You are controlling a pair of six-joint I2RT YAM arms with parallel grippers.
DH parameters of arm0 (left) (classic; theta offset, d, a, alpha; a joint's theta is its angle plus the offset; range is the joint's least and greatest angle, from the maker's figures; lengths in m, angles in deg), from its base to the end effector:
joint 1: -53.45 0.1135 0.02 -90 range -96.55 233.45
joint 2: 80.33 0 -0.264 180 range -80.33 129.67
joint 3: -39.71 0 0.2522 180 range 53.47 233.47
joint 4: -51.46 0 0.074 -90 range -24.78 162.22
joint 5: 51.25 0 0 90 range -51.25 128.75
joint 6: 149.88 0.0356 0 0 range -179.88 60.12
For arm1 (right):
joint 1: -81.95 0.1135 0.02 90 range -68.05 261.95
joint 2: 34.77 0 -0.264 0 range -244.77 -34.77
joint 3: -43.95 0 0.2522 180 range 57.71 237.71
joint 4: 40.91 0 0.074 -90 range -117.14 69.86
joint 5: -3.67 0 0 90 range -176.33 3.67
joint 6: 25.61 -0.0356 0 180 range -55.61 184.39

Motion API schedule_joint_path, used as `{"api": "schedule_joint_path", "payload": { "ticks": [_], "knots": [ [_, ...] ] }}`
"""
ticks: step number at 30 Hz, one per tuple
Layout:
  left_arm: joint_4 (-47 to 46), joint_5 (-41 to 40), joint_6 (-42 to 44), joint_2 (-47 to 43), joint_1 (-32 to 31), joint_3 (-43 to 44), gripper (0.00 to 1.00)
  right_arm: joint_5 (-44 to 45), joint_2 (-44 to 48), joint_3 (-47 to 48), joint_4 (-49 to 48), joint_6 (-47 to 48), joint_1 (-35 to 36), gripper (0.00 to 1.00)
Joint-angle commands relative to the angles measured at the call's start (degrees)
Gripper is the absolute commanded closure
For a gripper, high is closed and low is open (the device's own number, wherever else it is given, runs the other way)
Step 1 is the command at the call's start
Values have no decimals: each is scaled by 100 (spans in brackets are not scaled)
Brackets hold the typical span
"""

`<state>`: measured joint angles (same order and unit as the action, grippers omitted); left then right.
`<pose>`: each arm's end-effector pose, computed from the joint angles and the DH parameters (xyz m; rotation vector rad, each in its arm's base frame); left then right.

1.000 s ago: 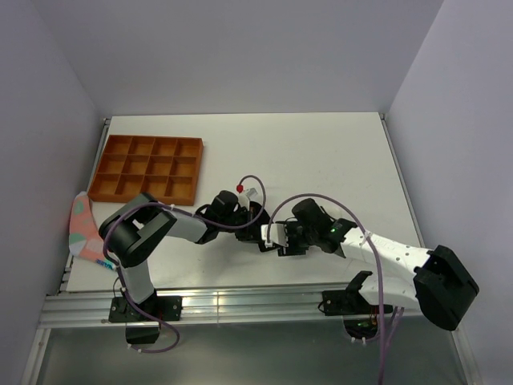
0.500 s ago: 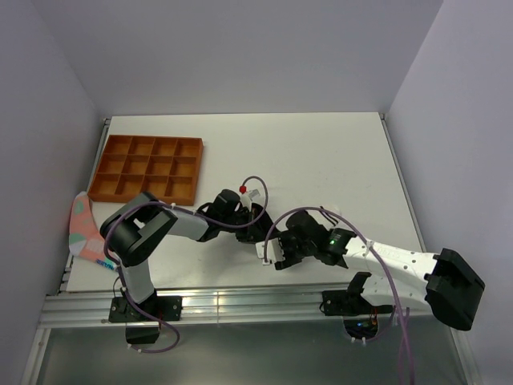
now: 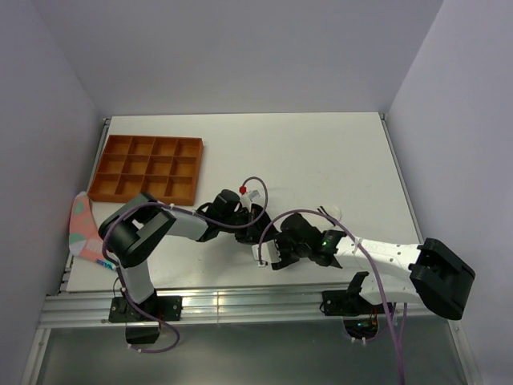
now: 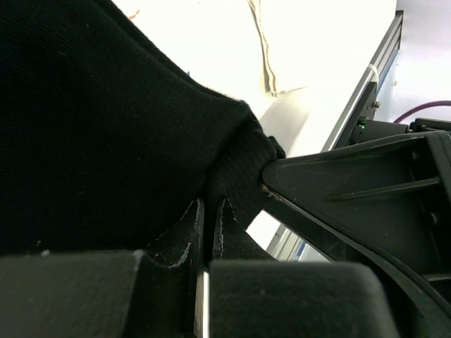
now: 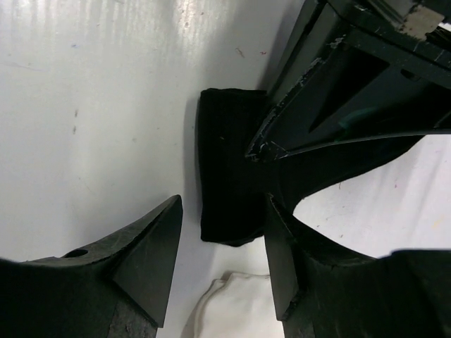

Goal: Roll the socks
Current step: Roll the sock at the center of the board.

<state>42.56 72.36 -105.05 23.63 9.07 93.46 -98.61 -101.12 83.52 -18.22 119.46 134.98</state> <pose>0.2170 -0.2400 0.1075 0.3356 2.5887 -1.3787 0.1202 0.1723 0.1590 -2.0159 1.3432 0.2444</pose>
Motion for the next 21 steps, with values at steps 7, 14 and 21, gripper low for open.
{"api": "schedule_joint_path", "payload": {
  "ticks": [7, 14, 21],
  "knots": [
    [1817, -381, 570, 204, -80, -571, 100, 313, -343, -76, -664, 65, 31, 46],
    [1738, -355, 562, 133, -80, -606, 100, 252, -686, 179, -473, -57, 23, 59],
    [1186, -662, 140, -104, -80, -536, 98, 146, -801, 549, 267, -347, 23, 84]
  ]
}}
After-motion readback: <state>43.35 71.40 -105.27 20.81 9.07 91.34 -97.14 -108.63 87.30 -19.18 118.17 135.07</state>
